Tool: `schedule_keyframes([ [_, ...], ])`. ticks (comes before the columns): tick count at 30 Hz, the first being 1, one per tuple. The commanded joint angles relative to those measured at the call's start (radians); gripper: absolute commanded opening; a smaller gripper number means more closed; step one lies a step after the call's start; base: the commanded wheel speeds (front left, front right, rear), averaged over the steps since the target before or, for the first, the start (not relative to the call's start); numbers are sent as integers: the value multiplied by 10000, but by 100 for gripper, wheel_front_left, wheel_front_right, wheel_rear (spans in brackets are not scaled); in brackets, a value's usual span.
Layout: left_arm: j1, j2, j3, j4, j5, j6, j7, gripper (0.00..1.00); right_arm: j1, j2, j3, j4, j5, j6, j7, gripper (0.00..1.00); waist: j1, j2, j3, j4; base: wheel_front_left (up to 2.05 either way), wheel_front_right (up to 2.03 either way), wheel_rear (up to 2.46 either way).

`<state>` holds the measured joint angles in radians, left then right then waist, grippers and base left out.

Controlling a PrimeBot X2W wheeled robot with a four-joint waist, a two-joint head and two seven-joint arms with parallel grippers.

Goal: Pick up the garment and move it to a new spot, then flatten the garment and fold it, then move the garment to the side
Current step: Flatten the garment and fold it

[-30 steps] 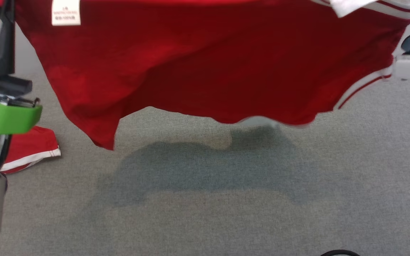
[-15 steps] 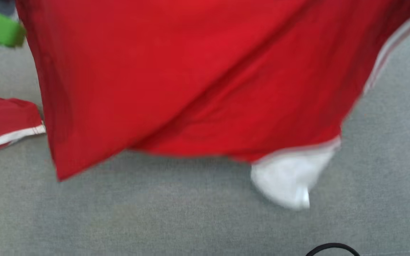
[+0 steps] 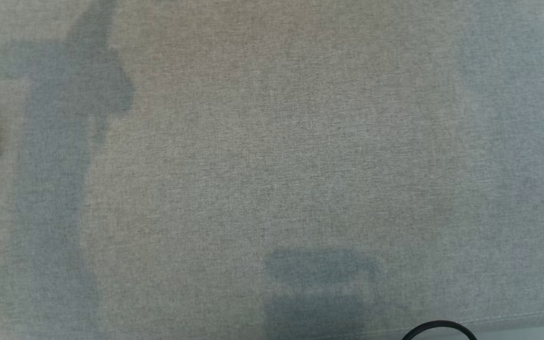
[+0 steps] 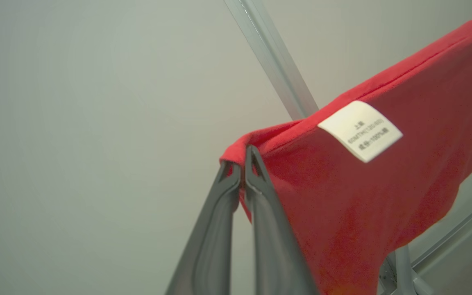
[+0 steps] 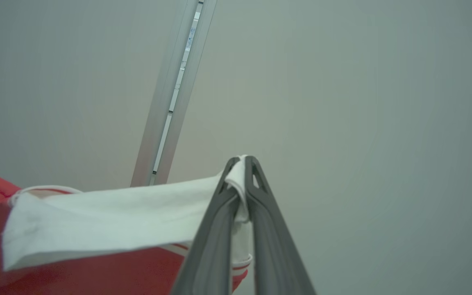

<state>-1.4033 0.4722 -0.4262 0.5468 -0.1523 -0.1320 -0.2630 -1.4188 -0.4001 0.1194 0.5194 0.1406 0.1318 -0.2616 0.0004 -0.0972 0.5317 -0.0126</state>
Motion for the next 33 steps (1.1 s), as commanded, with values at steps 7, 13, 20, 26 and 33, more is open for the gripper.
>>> schedule_keyframes([
  [7,3857,-440,-111,780,-1199,17,-6,0,4360,-53,114,-489,777,-22,-36,0,-4,-3,-674,-178,0,0,0],
  [13,6983,-1121,676,1168,-1893,23,-7,0,7799,485,-492,-415,1031,-23,-40,0,-4,-3,-1184,-272,0,0,0],
  [20,9716,-2161,1706,1389,-1753,43,-8,0,10535,1172,-893,-152,1018,-23,-40,0,-4,-3,-1984,-282,0,0,0],
  [26,11395,-2754,2134,1454,-1355,36,2,0,11977,1371,-888,99,930,-22,-40,0,-4,-3,-2898,-206,0,0,0],
  [33,13203,-3347,2938,1231,-975,29,4,0,13759,1649,-963,344,1029,-23,-41,0,-4,-3,-4070,3,0,0,0],
])
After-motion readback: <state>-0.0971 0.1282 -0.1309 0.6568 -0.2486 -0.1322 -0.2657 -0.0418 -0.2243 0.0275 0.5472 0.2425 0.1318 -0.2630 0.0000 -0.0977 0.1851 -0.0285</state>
